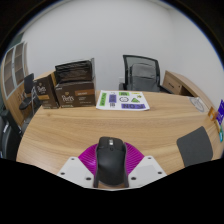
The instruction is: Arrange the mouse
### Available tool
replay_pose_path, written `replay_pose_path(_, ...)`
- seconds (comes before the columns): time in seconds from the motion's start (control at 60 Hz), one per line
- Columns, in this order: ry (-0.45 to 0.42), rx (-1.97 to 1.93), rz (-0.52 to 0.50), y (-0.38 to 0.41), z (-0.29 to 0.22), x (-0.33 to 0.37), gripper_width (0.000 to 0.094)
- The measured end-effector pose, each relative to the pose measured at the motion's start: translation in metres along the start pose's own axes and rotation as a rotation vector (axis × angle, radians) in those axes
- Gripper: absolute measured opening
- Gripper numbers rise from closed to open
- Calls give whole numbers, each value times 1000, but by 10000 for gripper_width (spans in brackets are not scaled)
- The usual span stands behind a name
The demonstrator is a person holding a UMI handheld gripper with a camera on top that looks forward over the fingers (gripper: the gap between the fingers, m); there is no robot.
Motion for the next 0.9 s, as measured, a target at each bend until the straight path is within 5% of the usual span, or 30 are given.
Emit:
replay_pose_path(0.217,40,-40,-9,0,-12,25,319)
replay_pose_path(0.4,-45,-65,-40,-34,-78,81,319)
replay_pose_path(0.617,-121,-73,85,-155,-133,118,319)
replay_pose_path(0.9,-70,-81,195,-289,-82,108,317)
Point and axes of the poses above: the point between the fingertips, and its own axes, seen from behind it with the camera up: y to the left, z down, x backward, against the way the camera looks, the point moved 8 cm from there along x, backward, against the way the camera looks, and after that the axes turned 9 degrees about -y, right-handed, at the moved point
